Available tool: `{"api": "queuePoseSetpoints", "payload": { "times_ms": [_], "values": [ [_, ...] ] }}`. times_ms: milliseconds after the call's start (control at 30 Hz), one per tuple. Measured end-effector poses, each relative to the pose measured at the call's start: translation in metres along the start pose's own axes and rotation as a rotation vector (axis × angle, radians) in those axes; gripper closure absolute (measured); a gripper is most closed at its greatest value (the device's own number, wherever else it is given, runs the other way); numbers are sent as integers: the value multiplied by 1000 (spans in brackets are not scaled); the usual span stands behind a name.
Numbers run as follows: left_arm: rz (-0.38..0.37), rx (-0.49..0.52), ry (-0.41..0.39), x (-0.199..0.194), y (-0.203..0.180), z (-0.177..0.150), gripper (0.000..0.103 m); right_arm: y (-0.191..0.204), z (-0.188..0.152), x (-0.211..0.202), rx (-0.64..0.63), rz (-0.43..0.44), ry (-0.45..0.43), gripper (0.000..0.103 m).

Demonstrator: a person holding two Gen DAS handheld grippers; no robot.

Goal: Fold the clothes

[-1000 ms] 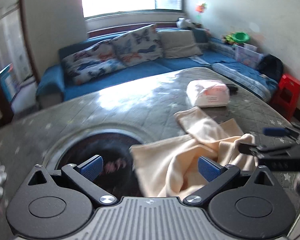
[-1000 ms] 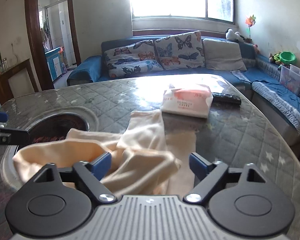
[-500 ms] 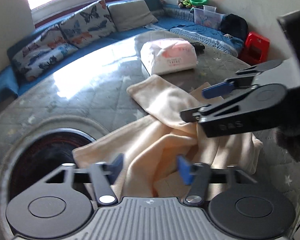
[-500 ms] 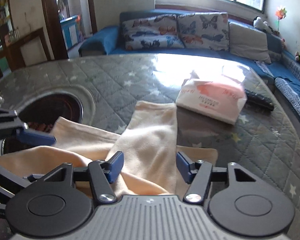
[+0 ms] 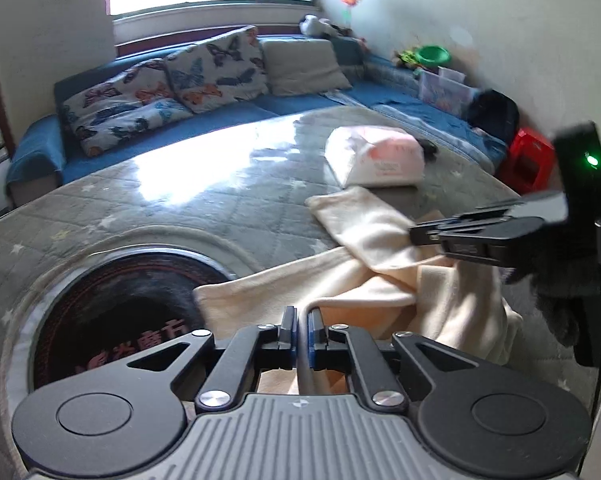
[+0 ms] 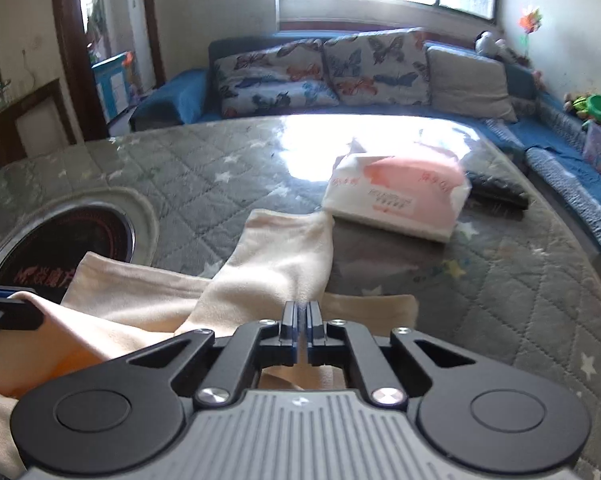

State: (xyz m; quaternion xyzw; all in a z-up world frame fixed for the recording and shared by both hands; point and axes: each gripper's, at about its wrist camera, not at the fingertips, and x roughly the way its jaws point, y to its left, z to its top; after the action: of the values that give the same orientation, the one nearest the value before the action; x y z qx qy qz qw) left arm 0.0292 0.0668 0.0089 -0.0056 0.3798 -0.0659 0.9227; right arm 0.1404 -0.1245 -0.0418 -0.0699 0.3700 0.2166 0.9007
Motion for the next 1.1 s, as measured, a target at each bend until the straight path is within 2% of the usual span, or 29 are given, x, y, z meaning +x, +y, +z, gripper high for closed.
{"api": "queuePoseSetpoints", "payload": {
  "times_ms": [233,500,533,600,667,733,800,900,933,1000,1033,1100],
  "values": [
    [21,-29,-11,-11,12,-7,98,-10,-6,-31,14,-47,-68,100],
    [-2,-3,-2,-13,10,-11,96,-53,-51,-84,94,-182,-90,100],
    [-9,4,-3,-14,8,-10,93,-58,-58,-91,105,-200,-88,100],
    [-9,22,3,-9,3,-7,82,-68,-73,-105,128,-236,-84,100],
    [-3,44,14,-2,-3,-4,57,-75,-87,-115,145,-288,-73,100],
    [4,65,24,5,-8,-1,48,-79,-95,-119,152,-313,-61,100],
    [6,81,39,12,-13,1,47,-81,-98,-121,153,-316,-55,98],
    [-20,68,89,28,-11,0,53,-76,-88,-120,142,-276,-81,95],
    [-24,61,100,31,-10,-2,70,-74,-85,-119,138,-262,-90,94],
    [-35,39,110,33,-5,-5,89,-69,-78,-118,125,-232,-106,91],
    [-33,20,103,30,-2,-7,94,-61,-72,-114,99,-199,-113,87],
    [-30,-12,77,20,5,-10,98,-41,-58,-104,38,-112,-124,78]
  ]
}}
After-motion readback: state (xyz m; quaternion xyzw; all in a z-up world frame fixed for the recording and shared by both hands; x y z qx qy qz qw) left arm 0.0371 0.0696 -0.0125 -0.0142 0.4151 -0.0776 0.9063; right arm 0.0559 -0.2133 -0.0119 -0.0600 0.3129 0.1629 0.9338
